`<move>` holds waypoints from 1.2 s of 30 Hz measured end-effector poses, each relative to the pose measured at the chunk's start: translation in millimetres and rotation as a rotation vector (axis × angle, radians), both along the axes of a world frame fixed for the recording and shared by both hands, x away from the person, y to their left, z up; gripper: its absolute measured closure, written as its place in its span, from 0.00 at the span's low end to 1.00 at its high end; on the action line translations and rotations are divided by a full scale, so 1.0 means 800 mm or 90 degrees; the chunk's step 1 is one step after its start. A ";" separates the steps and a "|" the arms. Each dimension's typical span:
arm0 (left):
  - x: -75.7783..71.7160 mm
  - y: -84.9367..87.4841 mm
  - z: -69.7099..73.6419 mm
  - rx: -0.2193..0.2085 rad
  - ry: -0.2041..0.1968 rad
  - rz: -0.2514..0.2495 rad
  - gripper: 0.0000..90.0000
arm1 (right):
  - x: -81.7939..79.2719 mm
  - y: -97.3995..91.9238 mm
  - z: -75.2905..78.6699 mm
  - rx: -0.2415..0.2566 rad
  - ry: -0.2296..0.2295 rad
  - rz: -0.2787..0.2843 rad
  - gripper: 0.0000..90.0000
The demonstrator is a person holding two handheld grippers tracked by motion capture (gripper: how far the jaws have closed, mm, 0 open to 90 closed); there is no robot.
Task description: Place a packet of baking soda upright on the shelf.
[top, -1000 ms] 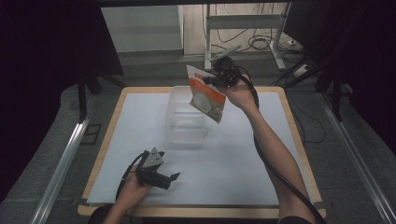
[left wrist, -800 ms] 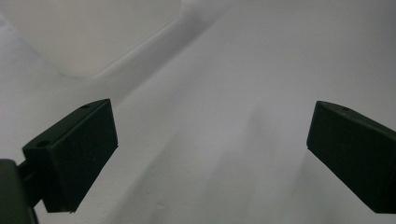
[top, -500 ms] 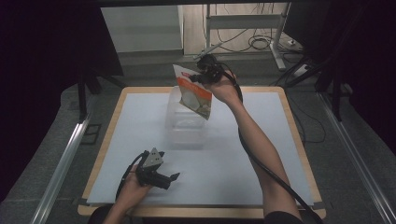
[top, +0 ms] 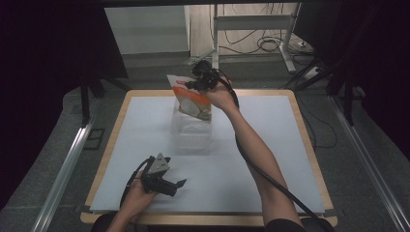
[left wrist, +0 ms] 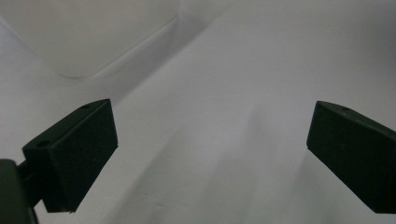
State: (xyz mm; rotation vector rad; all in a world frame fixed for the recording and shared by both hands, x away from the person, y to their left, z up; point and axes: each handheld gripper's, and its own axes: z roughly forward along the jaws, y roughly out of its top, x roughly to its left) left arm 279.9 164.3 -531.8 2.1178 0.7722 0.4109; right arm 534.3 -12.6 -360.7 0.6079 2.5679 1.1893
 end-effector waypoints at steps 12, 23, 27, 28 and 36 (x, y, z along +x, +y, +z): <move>0.001 -0.003 -0.001 0.004 0.002 -0.002 0.02 | 0.004 -0.008 -0.044 -0.031 0.013 -0.035 0.93; 0.001 0.001 -0.001 0.001 0.003 0.005 0.02 | -0.004 -0.021 -0.037 -0.039 -0.006 -0.044 0.48; 0.001 0.001 -0.001 0.002 0.003 0.004 0.02 | -0.010 -0.024 -0.034 -0.044 -0.023 -0.040 0.38; 0.001 0.001 -0.001 0.000 0.004 0.004 0.02 | -0.011 -0.025 -0.033 -0.047 -0.026 -0.040 0.37; 0.002 0.003 -0.001 -0.013 0.005 0.005 0.02 | -0.020 -0.027 -0.031 -0.051 -0.044 -0.039 0.25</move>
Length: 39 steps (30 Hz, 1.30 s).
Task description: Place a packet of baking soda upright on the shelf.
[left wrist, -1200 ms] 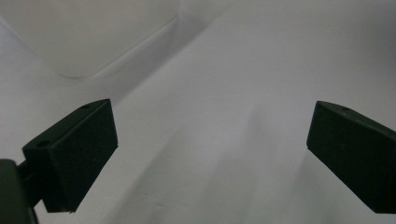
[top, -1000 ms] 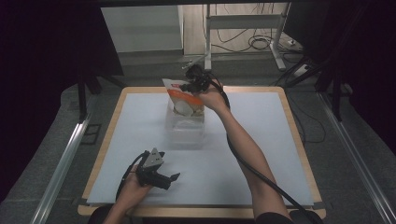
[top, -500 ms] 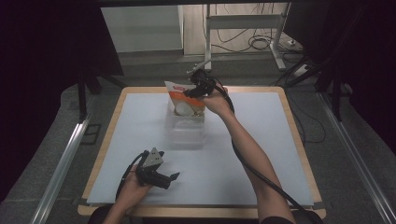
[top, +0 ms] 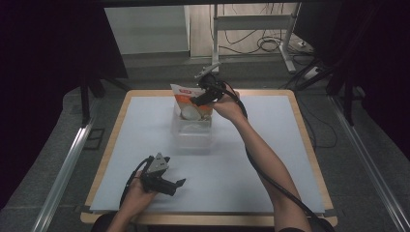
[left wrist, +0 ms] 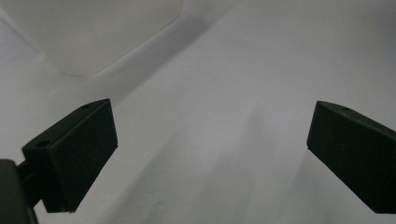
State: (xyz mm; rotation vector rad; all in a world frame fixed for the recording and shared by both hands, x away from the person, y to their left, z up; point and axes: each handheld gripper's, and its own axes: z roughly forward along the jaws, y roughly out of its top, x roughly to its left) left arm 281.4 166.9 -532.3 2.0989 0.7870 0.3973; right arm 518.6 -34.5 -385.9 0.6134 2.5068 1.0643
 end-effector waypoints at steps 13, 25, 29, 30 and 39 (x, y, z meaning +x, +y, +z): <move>0.000 0.001 0.000 -0.013 -0.006 -0.001 0.01 | -0.008 -0.013 0.002 0.002 -0.008 -0.011 0.13; 0.000 -0.001 -0.001 -0.011 -0.007 -0.007 0.01 | -0.013 -0.027 0.005 0.047 0.006 -0.028 0.06; 0.000 -0.002 -0.001 -0.010 -0.006 -0.009 0.01 | -0.016 -0.031 0.006 0.053 0.003 -0.029 0.05; 0.000 -0.002 -0.001 -0.010 -0.006 -0.010 0.01 | -0.017 -0.032 0.007 0.055 0.003 -0.031 0.05; 0.000 -0.002 -0.002 -0.008 -0.005 -0.011 0.01 | -0.027 -0.037 0.009 0.043 -0.009 -0.025 0.05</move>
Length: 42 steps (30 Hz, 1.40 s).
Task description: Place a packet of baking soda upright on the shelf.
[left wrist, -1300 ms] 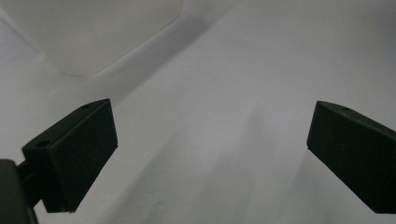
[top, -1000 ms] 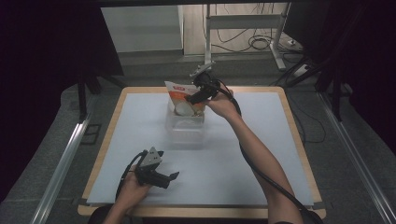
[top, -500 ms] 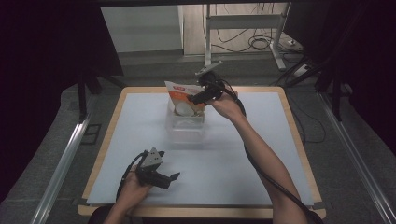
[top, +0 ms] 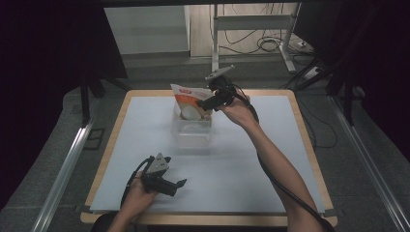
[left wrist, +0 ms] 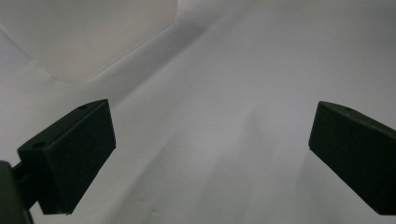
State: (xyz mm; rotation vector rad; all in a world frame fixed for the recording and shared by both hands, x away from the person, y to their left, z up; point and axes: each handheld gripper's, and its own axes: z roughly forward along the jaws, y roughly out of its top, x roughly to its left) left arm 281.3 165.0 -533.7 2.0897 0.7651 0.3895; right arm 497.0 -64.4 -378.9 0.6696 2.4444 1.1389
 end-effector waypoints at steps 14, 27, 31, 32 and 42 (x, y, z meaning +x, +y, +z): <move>0.000 0.000 0.000 -0.001 -0.001 0.000 0.01 | -0.020 -0.007 0.002 -0.014 -0.023 0.016 0.04; 0.000 0.000 0.000 -0.003 -0.002 0.000 0.01 | -0.036 -0.031 -0.002 -0.009 -0.022 0.008 0.04; 0.000 0.000 0.000 -0.002 -0.003 0.000 0.01 | -0.044 -0.041 -0.003 -0.008 -0.021 0.008 0.03; 0.000 0.000 0.000 -0.002 -0.003 0.000 0.01 | -0.046 -0.044 -0.004 -0.006 -0.021 0.009 0.03; 0.000 0.000 0.000 0.000 -0.004 0.000 0.01 | -0.069 -0.070 -0.013 0.001 -0.024 0.011 0.02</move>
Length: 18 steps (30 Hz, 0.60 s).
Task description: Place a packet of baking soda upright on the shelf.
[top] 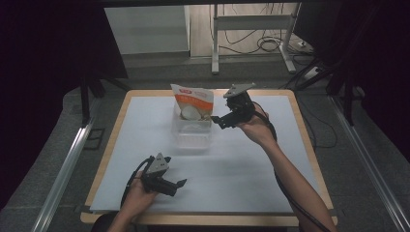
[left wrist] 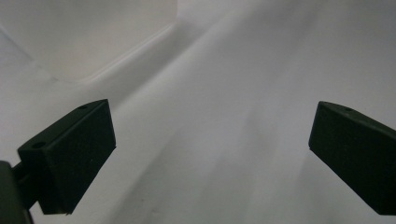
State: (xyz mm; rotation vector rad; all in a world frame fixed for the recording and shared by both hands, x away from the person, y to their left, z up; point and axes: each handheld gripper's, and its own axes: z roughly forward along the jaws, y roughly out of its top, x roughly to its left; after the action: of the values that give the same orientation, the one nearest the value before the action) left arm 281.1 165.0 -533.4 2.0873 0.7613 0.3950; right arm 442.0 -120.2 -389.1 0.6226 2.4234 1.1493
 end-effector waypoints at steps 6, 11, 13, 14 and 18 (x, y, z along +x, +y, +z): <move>0.000 -0.001 0.000 0.001 0.001 0.001 0.01 | -0.018 -0.015 -0.010 -0.005 -0.001 0.001 0.02; 0.000 0.000 0.000 0.000 0.001 0.003 0.01 | -0.035 -0.028 -0.015 -0.001 -0.012 0.000 0.01; 0.000 0.000 0.000 0.001 0.000 0.002 0.01 | -0.042 -0.034 -0.017 0.004 -0.017 0.002 0.01; 0.000 0.000 0.000 0.001 0.000 0.002 0.01 | -0.045 -0.037 -0.018 0.007 -0.018 0.004 0.00; 0.000 0.000 0.000 0.002 0.000 0.003 0.01 | -0.055 -0.051 -0.024 0.021 -0.014 0.008 0.00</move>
State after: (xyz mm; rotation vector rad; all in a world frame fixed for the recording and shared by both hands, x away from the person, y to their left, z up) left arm 280.8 164.8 -533.1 2.0892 0.7656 0.3989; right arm 397.6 -160.6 -408.5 0.6015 2.3982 1.1964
